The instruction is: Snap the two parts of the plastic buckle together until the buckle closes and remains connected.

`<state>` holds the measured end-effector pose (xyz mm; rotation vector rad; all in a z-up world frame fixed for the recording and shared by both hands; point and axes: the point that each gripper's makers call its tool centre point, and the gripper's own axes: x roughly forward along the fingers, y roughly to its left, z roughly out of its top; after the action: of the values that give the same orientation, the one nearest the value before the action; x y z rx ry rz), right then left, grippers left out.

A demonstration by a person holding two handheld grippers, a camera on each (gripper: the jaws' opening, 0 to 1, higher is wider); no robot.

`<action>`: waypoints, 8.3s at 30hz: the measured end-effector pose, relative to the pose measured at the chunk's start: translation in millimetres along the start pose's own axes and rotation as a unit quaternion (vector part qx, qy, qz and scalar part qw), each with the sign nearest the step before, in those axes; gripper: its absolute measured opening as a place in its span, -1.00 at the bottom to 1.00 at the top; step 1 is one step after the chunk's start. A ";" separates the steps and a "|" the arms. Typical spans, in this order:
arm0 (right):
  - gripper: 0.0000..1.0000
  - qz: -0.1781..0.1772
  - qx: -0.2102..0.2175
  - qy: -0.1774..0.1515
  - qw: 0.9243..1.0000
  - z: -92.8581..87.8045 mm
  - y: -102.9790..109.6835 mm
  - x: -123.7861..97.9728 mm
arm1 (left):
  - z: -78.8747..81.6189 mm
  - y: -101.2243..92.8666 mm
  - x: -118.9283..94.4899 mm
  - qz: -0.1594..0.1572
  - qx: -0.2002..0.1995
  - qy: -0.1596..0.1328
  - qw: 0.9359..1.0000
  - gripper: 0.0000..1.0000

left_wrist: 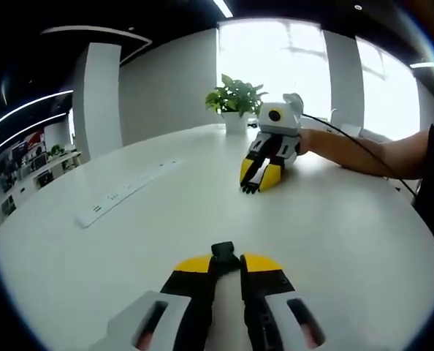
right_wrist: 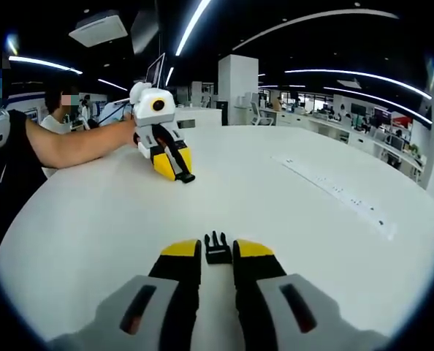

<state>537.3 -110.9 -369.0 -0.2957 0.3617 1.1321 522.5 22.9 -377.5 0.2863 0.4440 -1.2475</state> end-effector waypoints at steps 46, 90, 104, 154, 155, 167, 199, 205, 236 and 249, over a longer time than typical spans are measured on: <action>-0.78 0.004 -0.020 0.004 1.000 1.5 13.5 1.1 | 3.5 7.2 -0.3 0.027 0.022 -0.005 0.999 -0.79; -0.79 0.005 -0.008 -0.016 1.000 19.5 15.9 -4.8 | 15.6 -0.6 -12.5 -0.001 -0.005 -0.023 1.000 -0.80; -0.79 -0.002 -0.014 -0.021 1.000 26.5 15.2 -6.7 | 29.0 5.0 -20.1 0.006 -0.014 -0.039 0.999 -0.80; -0.78 -0.020 -0.012 -0.044 0.999 49.1 34.6 -18.1 | 33.9 -25.4 -48.3 0.024 -0.004 -0.043 0.999 -0.79; -0.78 -0.020 -0.012 -0.045 0.999 49.3 35.1 -18.4 | 33.7 -23.6 -49.4 0.024 -0.003 -0.043 0.999 -0.79; -0.78 -0.016 -0.013 -0.043 0.999 49.4 39.9 -15.0 | 33.7 -27.3 -47.1 0.021 -0.003 -0.041 0.999 -0.79; -0.78 -0.013 -0.017 -0.044 0.999 50.4 69.8 -14.8 | 25.8 -48.6 -54.9 0.018 -0.005 -0.041 0.999 -0.79; -0.78 -0.013 -0.023 -0.040 0.999 50.1 75.4 -12.8 | 19.0 -56.0 -56.5 0.015 -0.007 -0.038 0.999 -0.79; -0.78 -0.001 -0.023 -0.020 1.000 42.1 93.5 -5.4 | 6.0 -72.2 -61.1 0.004 -0.004 -0.015 1.000 -0.79; -0.78 -0.010 -0.022 -0.030 0.999 47.0 99.7 -11.0 | 8.0 -63.8 -61.8 0.007 -0.007 -0.015 1.000 -0.79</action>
<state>447.9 -61.2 -326.5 -0.3035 0.2801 1.1286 447.5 52.4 -339.3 0.2582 0.4228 -1.2326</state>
